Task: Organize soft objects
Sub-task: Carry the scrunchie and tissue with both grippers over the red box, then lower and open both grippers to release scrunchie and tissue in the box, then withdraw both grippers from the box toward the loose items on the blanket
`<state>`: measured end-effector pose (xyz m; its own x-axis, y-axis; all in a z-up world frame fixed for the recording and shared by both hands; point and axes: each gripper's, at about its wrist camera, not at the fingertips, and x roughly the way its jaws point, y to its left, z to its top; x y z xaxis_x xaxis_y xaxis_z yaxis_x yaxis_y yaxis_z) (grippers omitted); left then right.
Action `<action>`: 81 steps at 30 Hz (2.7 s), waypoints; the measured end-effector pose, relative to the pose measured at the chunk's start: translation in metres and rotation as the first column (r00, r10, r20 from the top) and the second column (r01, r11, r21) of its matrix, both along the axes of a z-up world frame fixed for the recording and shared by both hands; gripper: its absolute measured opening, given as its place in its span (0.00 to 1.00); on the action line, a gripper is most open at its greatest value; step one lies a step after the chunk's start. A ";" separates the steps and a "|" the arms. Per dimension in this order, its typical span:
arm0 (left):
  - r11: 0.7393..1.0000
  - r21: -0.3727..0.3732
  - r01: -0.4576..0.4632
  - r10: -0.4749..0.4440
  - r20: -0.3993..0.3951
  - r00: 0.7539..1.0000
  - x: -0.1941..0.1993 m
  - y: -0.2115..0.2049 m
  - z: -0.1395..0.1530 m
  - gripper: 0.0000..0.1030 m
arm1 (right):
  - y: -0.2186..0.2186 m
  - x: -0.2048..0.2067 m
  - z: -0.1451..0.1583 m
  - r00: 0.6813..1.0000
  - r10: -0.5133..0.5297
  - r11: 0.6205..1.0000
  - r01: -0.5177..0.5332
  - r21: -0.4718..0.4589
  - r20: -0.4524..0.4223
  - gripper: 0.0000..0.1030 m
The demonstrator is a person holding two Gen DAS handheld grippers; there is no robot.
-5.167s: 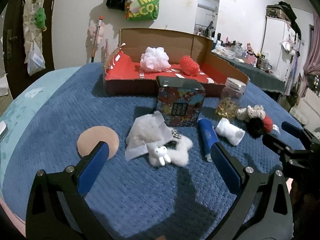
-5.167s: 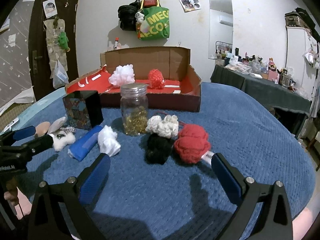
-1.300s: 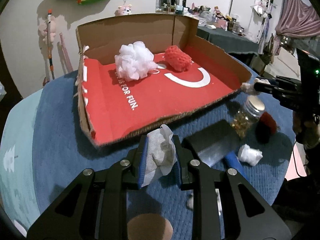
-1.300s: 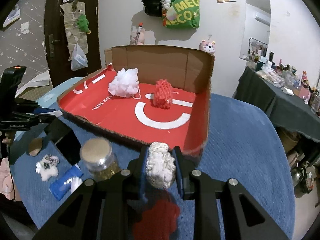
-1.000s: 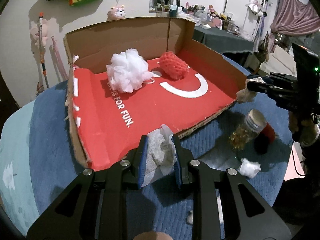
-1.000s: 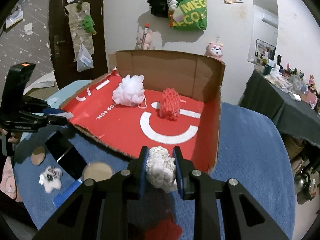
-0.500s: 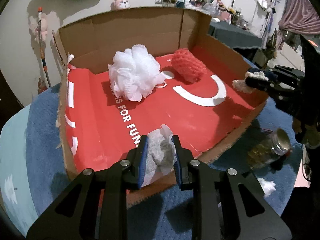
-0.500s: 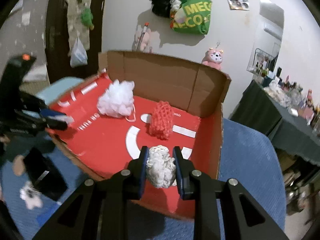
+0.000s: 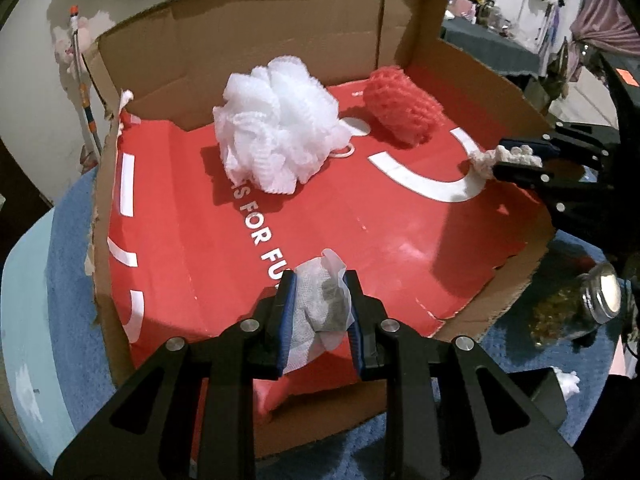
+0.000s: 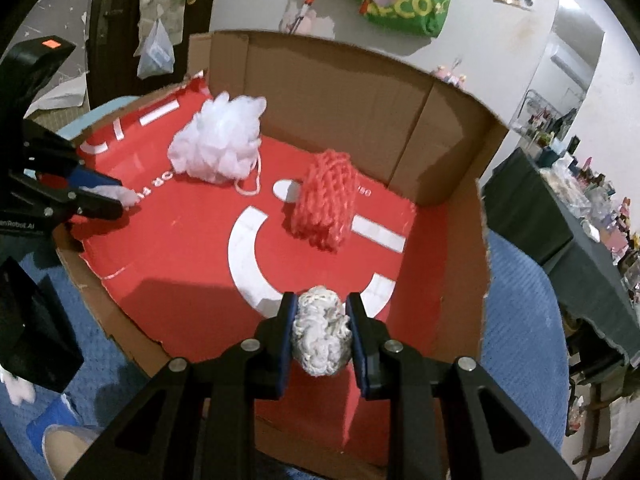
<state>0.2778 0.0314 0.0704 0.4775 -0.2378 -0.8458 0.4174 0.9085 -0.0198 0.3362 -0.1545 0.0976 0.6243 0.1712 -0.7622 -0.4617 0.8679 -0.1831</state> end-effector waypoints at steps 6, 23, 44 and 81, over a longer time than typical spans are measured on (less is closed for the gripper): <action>1.000 0.024 -0.020 0.020 -0.008 1.000 0.006 -0.001 -0.007 0.21 | -0.001 0.006 -0.010 0.998 -0.016 1.000 0.015 -0.019 -0.062 0.29; 0.999 0.029 -0.013 0.014 -0.025 1.000 0.008 -0.002 -0.014 0.26 | 0.001 0.008 -0.008 0.995 -0.009 1.000 0.010 0.007 -0.102 0.45; 0.998 -0.049 -0.044 0.049 0.111 0.993 -0.023 -0.001 0.031 0.74 | -0.012 -0.014 0.036 0.998 -0.049 0.991 0.052 0.123 -0.029 0.73; 0.942 -0.285 -0.177 0.307 0.522 0.796 -0.257 -0.016 0.085 0.96 | -0.025 -0.248 0.089 0.907 -0.263 0.930 0.147 0.338 0.328 1.00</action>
<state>0.0211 0.0155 0.1555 0.9120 -0.1910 -0.3630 0.1829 0.9815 -0.0568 0.0878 -0.1796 0.1868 0.8919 0.1916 -0.4097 -0.2187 0.9756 -0.0199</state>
